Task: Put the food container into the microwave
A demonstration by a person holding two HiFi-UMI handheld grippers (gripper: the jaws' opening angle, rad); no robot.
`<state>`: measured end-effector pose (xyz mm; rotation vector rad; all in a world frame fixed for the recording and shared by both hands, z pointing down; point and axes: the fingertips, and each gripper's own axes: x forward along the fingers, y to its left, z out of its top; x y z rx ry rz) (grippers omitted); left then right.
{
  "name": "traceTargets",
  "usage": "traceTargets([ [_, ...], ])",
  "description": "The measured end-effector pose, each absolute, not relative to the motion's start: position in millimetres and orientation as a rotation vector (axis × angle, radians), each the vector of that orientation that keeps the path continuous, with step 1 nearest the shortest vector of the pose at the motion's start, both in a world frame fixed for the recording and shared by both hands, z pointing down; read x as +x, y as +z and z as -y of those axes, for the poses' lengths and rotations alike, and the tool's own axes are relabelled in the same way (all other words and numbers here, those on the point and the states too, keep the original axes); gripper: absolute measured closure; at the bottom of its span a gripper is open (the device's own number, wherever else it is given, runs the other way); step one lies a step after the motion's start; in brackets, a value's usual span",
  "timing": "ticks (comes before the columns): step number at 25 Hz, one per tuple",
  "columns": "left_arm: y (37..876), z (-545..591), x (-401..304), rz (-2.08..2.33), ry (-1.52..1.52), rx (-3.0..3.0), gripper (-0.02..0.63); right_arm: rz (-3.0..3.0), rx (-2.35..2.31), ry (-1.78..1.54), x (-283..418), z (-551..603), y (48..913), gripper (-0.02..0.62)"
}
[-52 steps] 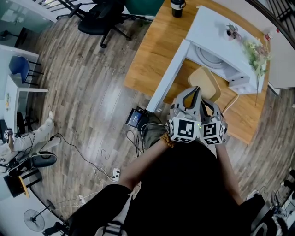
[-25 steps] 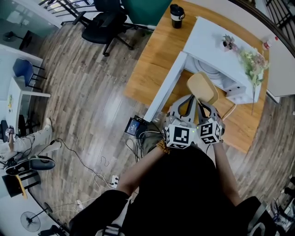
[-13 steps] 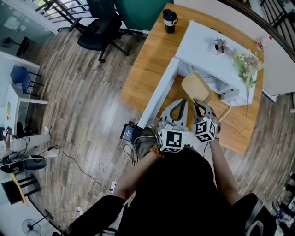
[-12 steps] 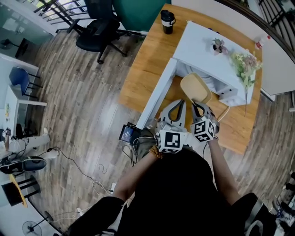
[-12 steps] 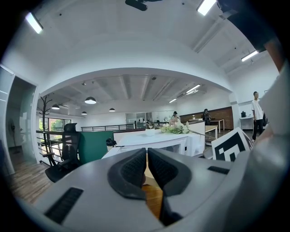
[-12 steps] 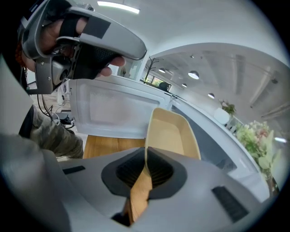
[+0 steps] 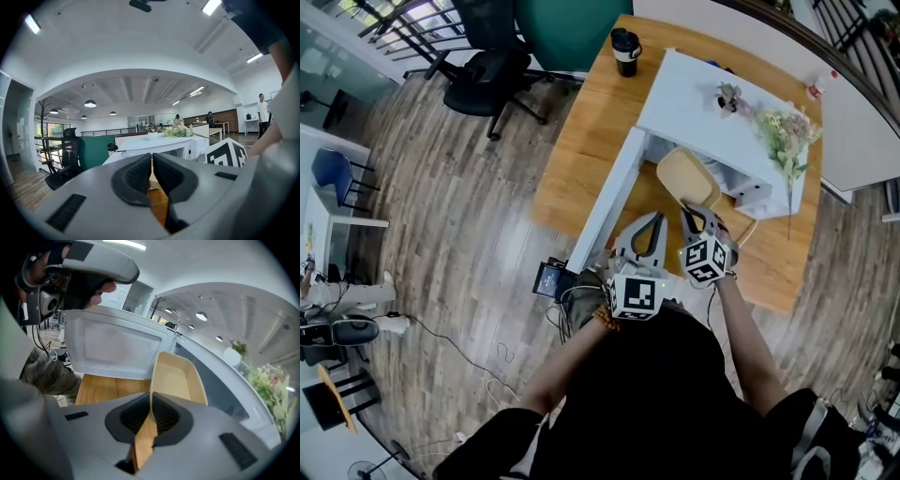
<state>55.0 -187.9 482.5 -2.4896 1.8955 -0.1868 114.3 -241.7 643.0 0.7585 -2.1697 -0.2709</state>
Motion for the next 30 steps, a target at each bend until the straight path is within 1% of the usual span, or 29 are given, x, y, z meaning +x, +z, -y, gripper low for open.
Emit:
traceTargets([
  [25, 485.6, 197.4, 26.2, -1.899, -0.238, -2.492, 0.574, 2.069, 0.742, -0.317, 108.1, 307.9, 680.8, 0.571],
  [30, 475.7, 200.7, 37.9, -1.828, -0.174, -2.585, 0.574, 2.047, 0.741, -0.335, 107.6, 323.5, 685.7, 0.571],
])
